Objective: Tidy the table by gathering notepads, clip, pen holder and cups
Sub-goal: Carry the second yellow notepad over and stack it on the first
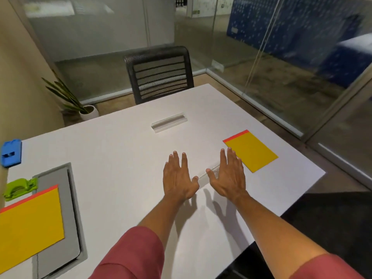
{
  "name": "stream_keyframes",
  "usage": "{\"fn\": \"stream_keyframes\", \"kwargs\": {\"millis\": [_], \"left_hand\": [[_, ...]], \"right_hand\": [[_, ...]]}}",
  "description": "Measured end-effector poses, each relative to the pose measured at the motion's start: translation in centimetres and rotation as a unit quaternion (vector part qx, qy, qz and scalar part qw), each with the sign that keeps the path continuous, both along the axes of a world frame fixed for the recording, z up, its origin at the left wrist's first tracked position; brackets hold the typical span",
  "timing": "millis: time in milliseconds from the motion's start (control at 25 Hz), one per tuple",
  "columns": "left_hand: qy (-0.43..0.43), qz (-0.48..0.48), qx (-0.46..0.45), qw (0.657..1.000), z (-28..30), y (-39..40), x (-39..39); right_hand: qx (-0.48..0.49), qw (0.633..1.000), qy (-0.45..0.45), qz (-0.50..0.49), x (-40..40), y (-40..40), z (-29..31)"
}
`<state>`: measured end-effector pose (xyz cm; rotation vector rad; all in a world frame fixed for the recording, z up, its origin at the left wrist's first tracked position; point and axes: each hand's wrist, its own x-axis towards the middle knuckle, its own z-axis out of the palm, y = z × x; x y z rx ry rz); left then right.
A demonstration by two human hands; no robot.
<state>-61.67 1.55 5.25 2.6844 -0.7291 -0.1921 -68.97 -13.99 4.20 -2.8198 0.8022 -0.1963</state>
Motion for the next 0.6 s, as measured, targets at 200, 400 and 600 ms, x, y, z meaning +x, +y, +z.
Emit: {"fn": "stream_keyframes", "kwargs": {"millis": [200,400,600], "left_hand": [[0.047,-0.03,-0.013,0.998,-1.1,-5.7,-0.9],[0.105,-0.058,-0.009,0.993,-2.3,-12.3,-1.1],[0.172,-0.084,-0.038,0.981,-3.7,-19.2,-1.0]], "right_hand": [[0.005,0.998,0.014,-0.06,-1.8,-5.0,-1.1],[0.024,0.993,0.043,-0.108,-1.7,-11.1,-2.7],[0.056,0.988,0.043,-0.139,-0.4,-17.6,-4.6]]}}
